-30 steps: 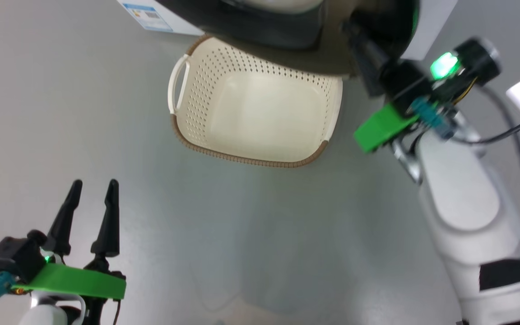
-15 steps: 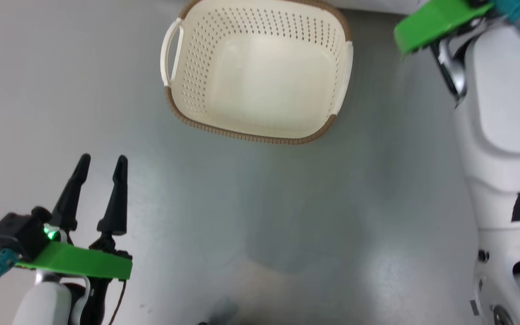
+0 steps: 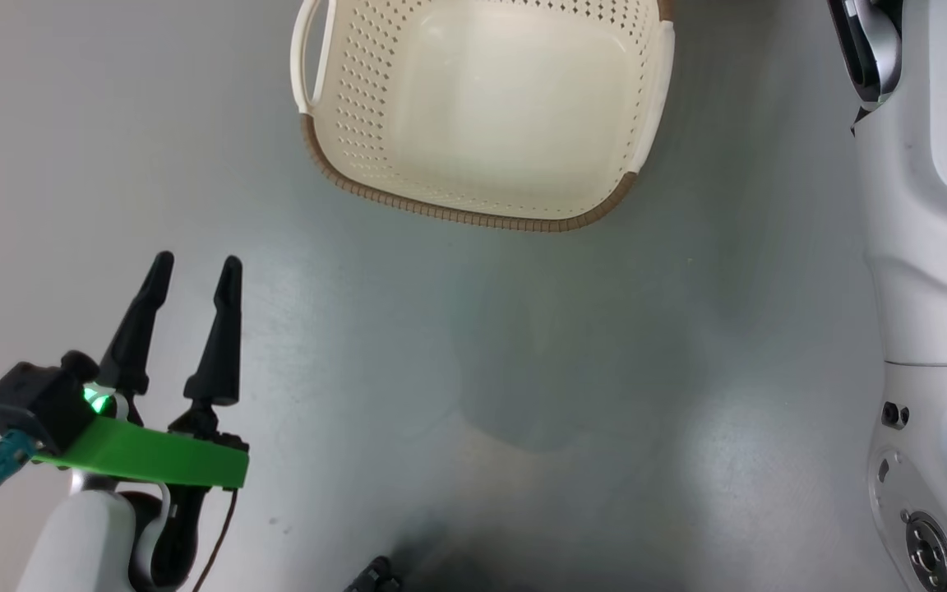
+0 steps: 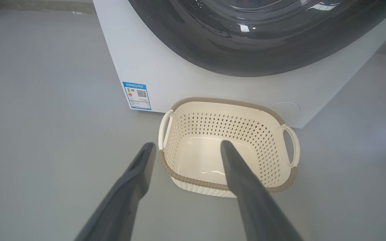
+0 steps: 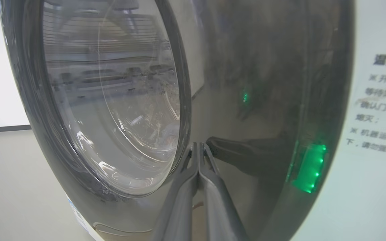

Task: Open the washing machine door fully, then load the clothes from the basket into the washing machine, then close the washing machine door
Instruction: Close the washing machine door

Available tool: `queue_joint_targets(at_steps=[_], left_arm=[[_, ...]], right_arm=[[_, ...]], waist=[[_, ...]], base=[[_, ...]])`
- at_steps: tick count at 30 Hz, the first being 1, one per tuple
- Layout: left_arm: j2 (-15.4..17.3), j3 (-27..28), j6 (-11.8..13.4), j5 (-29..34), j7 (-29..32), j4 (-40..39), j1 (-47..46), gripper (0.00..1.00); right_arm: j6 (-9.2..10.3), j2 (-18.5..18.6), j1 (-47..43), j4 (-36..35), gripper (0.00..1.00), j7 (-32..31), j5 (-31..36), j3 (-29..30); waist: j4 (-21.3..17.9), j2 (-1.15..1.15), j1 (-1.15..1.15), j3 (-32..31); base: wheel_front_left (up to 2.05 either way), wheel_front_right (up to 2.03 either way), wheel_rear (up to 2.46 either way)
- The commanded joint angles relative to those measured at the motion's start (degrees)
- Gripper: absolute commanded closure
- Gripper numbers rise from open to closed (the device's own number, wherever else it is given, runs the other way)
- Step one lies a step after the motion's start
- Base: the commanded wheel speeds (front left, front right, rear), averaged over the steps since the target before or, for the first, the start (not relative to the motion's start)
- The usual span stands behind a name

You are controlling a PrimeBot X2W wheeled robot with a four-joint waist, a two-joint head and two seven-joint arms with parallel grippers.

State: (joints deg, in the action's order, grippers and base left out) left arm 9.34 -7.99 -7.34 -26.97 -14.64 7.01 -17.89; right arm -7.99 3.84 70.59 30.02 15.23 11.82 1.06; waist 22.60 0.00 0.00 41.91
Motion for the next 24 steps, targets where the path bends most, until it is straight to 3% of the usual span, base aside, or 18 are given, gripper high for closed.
queue_joint_targets(at_steps=[1, 10, 24], left_arm=[[2.06, 2.32, -0.14, -0.15, -0.36, -1.25, -0.12, 0.0], [2.52, 3.68, -0.14, 0.37, -0.36, -1.83, 0.45, 0.0], [4.0, 6.39, -0.14, 2.67, -0.36, -3.43, 3.1, 0.0]], right_arm=[[0.5, -0.96, 0.93, -1.83, 1.0, -0.23, -0.8, 0.3], [0.5, -0.96, -5.91, -3.3, 1.0, -0.23, -4.94, -3.38], [0.5, -0.96, -24.33, -9.56, 1.0, -0.23, -13.42, -6.21]], waist=[[-0.32, 0.0, 0.0, -0.23], [-2.63, 0.0, 0.0, -3.25], [-8.91, 0.0, 0.0, -11.02]], base=[[0.0, 0.0, 0.0], [0.0, 0.0, 0.0], [0.0, 0.0, 0.0]])
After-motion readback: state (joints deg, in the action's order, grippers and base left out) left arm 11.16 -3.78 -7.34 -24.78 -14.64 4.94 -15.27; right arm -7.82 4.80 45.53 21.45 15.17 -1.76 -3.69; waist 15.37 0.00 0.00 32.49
